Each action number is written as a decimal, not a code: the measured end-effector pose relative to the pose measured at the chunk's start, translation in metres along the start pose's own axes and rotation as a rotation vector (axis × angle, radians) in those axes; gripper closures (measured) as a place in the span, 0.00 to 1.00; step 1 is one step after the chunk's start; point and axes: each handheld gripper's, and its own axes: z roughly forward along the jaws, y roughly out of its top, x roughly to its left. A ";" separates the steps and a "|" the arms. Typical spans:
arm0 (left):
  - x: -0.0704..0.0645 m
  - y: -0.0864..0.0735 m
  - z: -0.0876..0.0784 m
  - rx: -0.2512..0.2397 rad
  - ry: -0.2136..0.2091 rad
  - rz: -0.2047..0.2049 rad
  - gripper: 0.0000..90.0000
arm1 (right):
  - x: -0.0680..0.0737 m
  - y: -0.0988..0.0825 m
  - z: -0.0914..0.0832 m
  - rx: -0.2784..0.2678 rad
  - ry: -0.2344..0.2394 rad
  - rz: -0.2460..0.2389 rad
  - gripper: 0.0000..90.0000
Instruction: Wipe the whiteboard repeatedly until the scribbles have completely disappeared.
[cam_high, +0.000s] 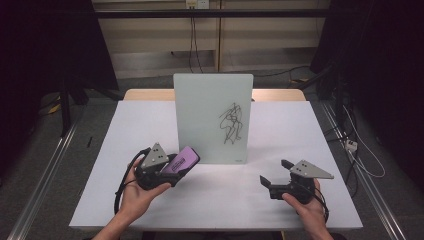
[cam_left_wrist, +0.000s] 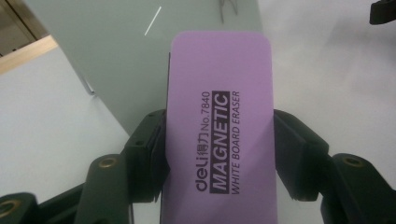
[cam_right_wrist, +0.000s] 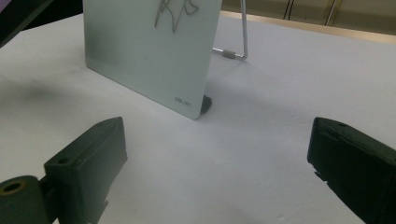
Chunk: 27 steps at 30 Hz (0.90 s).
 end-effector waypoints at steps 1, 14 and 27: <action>-0.001 0.002 0.001 -0.004 0.003 0.012 0.46 | 0.000 0.000 0.000 -0.001 -0.001 0.001 0.05; -0.008 0.042 0.006 -0.082 0.028 0.135 0.46 | -0.001 0.001 0.003 0.004 -0.002 0.003 0.05; -0.015 0.070 0.023 -0.105 0.082 0.210 0.46 | -0.001 0.000 0.003 0.005 0.004 0.003 0.05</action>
